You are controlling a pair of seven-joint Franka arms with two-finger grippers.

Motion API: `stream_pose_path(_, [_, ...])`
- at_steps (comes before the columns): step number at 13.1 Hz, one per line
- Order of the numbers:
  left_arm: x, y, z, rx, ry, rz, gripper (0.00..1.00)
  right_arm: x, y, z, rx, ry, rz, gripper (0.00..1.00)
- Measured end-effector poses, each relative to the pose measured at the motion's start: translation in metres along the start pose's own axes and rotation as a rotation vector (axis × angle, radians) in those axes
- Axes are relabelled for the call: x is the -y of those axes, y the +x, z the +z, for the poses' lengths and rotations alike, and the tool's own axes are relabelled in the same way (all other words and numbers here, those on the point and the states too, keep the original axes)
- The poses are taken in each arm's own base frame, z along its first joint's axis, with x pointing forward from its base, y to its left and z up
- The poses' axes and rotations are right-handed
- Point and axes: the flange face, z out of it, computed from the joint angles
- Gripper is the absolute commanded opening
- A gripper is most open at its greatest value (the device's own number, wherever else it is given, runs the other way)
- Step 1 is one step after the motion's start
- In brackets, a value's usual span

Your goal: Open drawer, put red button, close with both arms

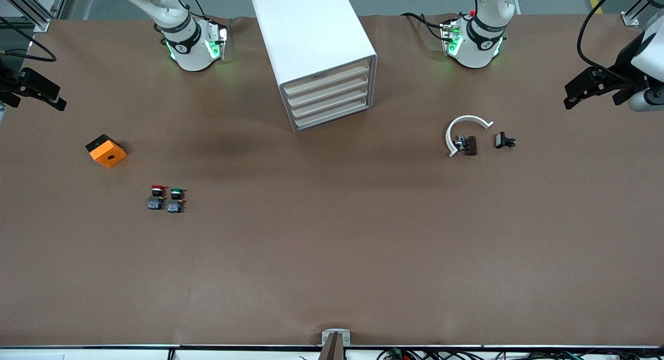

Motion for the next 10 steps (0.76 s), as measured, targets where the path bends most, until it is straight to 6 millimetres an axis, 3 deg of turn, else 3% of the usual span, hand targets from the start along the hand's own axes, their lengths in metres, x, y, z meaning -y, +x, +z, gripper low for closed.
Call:
stream_pose_path(2, [0.000, 0.017, 0.027, 0.049, 0.000, -0.001, 1.00, 0.000, 0.001, 0.002, 0.005, 0.000, 0.000, 1.00])
stream_pose_path(5, [-0.019, 0.053, 0.086, 0.102, -0.002, -0.055, 1.00, 0.000, 0.002, 0.004, 0.009, 0.000, 0.000, 1.00])
stream_pose_path(7, [-0.046, 0.069, 0.125, 0.140, 0.003, -0.129, 1.00, 0.000, 0.004, 0.008, 0.019, -0.001, 0.000, 1.00])
stream_pose_path(10, [-0.109, 0.072, 0.174, 0.203, 0.043, -0.246, 1.00, 0.001, 0.008, 0.018, 0.047, -0.002, -0.001, 1.00])
